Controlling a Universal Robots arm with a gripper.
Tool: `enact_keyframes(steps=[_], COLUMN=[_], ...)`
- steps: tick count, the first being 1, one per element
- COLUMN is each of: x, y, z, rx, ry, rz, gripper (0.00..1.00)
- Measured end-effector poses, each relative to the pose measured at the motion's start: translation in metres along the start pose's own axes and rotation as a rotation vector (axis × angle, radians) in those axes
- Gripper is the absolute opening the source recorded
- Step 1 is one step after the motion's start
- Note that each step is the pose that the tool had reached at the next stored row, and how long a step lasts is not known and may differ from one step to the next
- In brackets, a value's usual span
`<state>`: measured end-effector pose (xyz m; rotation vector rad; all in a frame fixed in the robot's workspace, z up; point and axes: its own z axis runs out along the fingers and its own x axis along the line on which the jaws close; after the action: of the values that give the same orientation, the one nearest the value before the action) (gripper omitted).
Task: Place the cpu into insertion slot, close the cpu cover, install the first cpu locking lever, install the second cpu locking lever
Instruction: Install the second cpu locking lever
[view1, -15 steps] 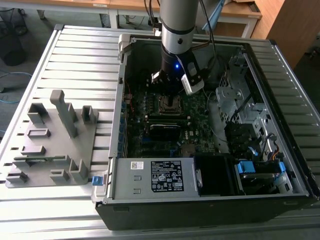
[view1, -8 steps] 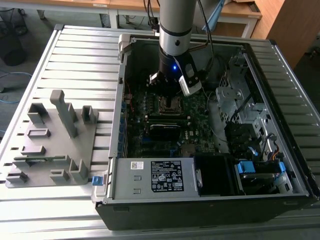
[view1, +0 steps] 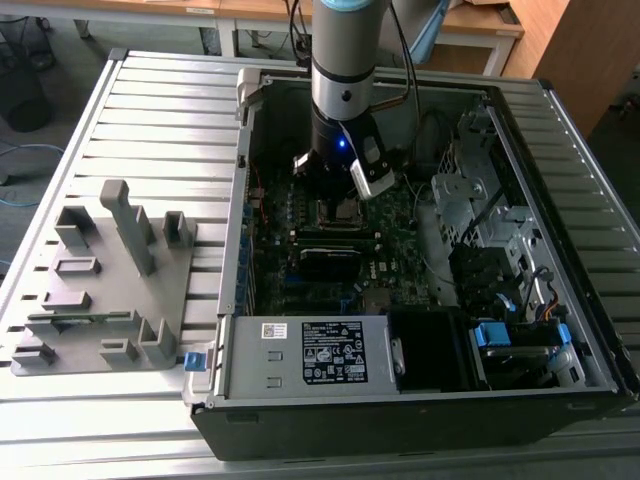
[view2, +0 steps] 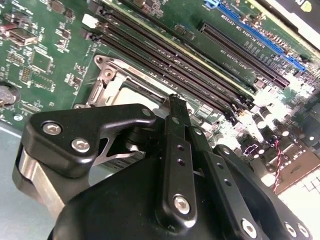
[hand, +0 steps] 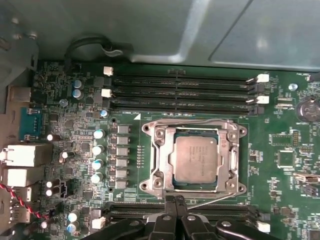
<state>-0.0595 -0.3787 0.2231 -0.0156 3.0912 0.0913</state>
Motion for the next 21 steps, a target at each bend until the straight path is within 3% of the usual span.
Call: enact_keyframes(steps=[11, 12, 13, 21], x=[0.0036, 0.0065, 0.0065, 0.0066], y=[-0.0004, -0.0068, -0.0077, -0.0080], z=[0.0004, 0.0001, 0.0001, 0.0010], rx=[0.0000, 0.0000, 0.0000, -0.0012], ry=[0.0000, 0.0000, 0.0000, -0.0001], rz=[0.000, 0.000, 0.000, 0.000], gripper=[0.11, 0.11, 0.11, 0.11])
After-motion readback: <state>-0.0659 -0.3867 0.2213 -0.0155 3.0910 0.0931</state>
